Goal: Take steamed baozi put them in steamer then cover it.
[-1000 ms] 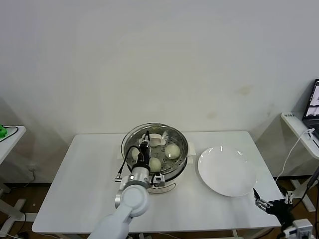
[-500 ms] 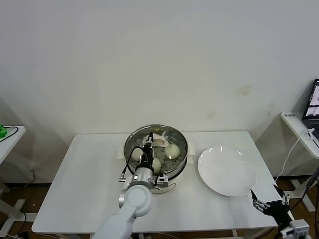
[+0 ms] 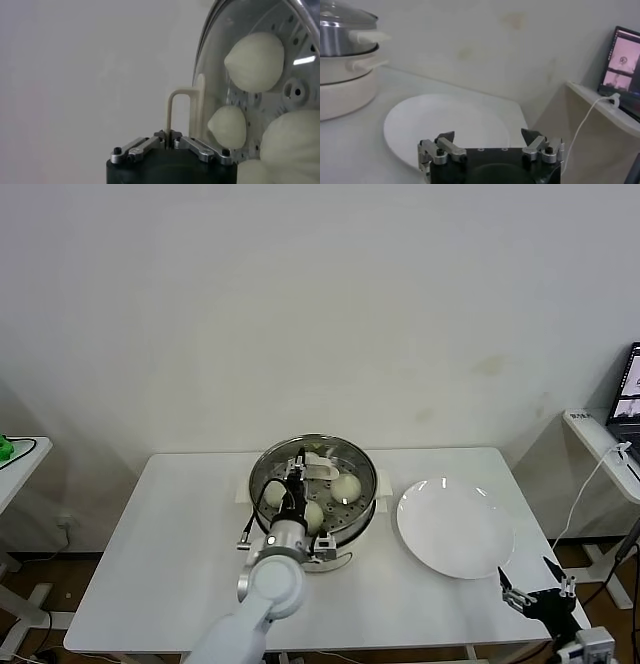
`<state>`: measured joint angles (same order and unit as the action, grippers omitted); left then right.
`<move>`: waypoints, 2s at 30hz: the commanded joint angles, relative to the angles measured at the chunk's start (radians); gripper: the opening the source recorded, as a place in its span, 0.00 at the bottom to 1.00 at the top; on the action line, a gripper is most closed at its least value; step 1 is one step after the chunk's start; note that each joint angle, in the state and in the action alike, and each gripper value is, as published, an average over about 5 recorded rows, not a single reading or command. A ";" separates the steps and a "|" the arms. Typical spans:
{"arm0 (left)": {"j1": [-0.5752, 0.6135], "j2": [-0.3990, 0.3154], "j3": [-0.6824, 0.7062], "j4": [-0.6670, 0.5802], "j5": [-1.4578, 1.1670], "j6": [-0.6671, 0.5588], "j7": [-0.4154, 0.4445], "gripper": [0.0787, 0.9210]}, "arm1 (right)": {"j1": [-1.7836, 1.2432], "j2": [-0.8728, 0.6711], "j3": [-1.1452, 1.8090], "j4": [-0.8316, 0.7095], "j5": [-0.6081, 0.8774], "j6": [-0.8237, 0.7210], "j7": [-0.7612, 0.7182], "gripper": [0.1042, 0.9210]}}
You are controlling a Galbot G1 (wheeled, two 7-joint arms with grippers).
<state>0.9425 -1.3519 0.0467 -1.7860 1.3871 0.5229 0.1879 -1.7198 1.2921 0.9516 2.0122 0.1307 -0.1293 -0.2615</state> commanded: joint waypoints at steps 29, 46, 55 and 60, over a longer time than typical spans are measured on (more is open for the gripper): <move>0.611 0.166 -0.544 -0.384 -1.066 -0.562 -0.346 0.88 | -0.037 -0.021 -0.003 -0.034 0.106 0.185 0.029 0.88; 0.829 -0.020 -0.730 -0.224 -1.498 -0.876 -0.389 0.88 | 0.004 0.041 -0.133 -0.071 0.146 0.328 0.016 0.88; 0.822 -0.026 -0.714 -0.232 -1.518 -0.777 -0.396 0.88 | 0.014 0.059 -0.149 -0.042 0.145 0.331 0.031 0.88; 0.812 -0.048 -0.707 -0.227 -1.491 -0.754 -0.389 0.88 | 0.026 0.075 -0.162 -0.040 0.138 0.331 0.038 0.88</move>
<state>1.7188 -1.3531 -0.6318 -2.0315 -0.0345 -0.2390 -0.1873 -1.7059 1.3464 0.8182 1.9661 0.2647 0.1788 -0.2305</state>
